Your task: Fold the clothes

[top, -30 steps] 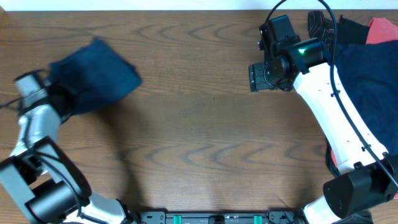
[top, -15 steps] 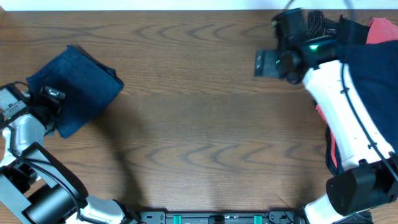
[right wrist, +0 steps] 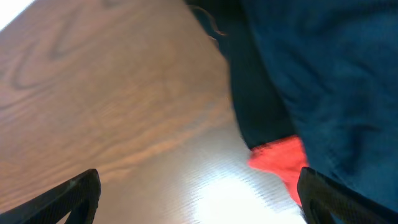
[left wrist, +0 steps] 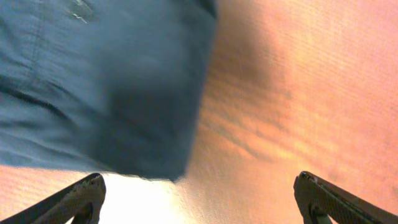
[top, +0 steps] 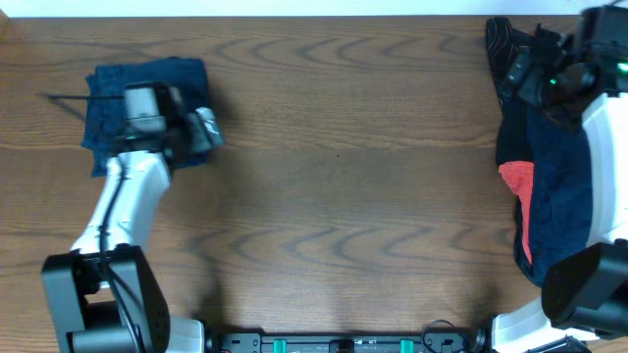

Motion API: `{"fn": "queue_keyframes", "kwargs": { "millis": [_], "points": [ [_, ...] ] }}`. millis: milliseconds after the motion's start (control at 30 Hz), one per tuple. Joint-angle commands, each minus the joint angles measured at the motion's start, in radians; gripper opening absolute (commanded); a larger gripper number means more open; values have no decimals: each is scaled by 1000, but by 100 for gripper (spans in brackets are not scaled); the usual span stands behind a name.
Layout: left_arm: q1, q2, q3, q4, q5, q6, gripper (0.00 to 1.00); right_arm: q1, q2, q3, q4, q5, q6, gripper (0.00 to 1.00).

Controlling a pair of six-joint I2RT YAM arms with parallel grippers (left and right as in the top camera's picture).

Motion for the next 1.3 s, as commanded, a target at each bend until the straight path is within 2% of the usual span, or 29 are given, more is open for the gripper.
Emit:
{"fn": "queue_keyframes", "kwargs": {
  "millis": [0,167,333,400,500,600,733,900,1000,1100,1233,1267],
  "points": [
    [-70,-7,-1,-31,-126,21,98,-55,-21,14,-39,-21,-41,99],
    [-128,-8,-1,-19,-124,-11,98,-92,-21,14,-75,-21,-71,99],
    [-130,0,-1,63,-115,-11,99,-94,-21,14,-93,-21,-83,99],
    [-130,14,-1,110,-95,-11,84,-93,-21,14,-102,-21,-83,99],
    [-130,61,-1,192,-35,-6,77,-88,-21,13,-126,-21,-83,99],
    [-130,127,-1,268,15,-7,77,-81,-21,13,-148,-21,-83,99],
    [-119,225,-1,342,10,14,77,-73,-21,13,-175,-25,-83,98],
    [-35,309,0,364,-32,27,78,-63,-21,13,-199,-29,-83,98],
    [43,313,3,364,-11,23,77,-56,-21,13,-208,-29,-84,99],
    [97,300,15,347,95,23,77,-50,-21,13,-203,-29,-83,99],
    [103,279,16,332,151,34,78,-49,-21,13,-191,-28,-83,98],
    [93,272,16,322,158,45,83,-49,-21,13,-192,-29,-83,99]
  ]
}}
